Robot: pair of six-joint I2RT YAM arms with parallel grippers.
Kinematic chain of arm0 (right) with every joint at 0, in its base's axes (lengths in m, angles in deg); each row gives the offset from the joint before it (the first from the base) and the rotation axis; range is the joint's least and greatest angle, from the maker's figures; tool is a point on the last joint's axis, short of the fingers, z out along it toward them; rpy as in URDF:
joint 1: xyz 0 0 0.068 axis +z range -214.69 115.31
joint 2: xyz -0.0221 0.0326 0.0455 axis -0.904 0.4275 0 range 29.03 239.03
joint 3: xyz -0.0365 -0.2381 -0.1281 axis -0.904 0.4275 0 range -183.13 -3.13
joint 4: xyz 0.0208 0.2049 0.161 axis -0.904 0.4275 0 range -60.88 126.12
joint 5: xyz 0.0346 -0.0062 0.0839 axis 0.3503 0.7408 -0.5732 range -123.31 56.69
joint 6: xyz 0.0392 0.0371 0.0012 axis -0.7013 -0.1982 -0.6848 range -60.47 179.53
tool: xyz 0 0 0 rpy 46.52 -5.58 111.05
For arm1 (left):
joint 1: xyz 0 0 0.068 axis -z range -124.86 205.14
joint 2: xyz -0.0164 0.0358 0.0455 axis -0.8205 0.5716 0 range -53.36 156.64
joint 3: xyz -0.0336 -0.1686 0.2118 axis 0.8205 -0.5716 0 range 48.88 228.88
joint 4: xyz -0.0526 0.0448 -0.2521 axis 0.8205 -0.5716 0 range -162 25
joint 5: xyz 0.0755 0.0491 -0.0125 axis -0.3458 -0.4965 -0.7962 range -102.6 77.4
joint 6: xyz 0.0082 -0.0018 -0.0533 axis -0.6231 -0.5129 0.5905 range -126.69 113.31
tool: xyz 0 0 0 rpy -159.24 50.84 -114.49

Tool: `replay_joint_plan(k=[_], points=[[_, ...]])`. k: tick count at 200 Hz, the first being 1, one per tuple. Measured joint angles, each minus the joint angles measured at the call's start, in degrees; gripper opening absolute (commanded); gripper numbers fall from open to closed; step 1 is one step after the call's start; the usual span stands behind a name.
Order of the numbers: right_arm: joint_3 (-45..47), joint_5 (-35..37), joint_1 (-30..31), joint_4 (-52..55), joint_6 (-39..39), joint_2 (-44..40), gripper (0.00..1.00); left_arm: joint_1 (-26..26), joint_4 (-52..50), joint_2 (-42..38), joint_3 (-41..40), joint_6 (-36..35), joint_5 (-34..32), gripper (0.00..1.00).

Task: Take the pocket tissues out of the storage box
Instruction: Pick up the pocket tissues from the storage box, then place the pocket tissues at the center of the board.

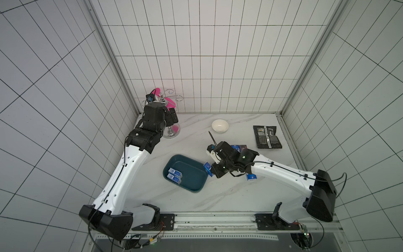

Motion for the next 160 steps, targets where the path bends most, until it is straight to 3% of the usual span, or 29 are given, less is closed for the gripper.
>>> replay_joint_plan(k=[64, 104, 160], points=[[6.78, 11.58, -1.75, 11.54, -6.69, -7.89, 0.17, 0.00, 0.52, 1.44, 0.00, 0.92, 2.25, 0.99], [11.91, 14.91, -1.75, 13.38, -10.88, -6.19, 0.17, 0.00, 0.72, 1.46, 0.00, 1.03, 2.69, 0.99], [12.76, 20.06, -1.60, 12.66, -13.09, 2.34, 0.20, 0.02, 0.74, 1.46, 0.00, 1.05, 3.08, 0.98]])
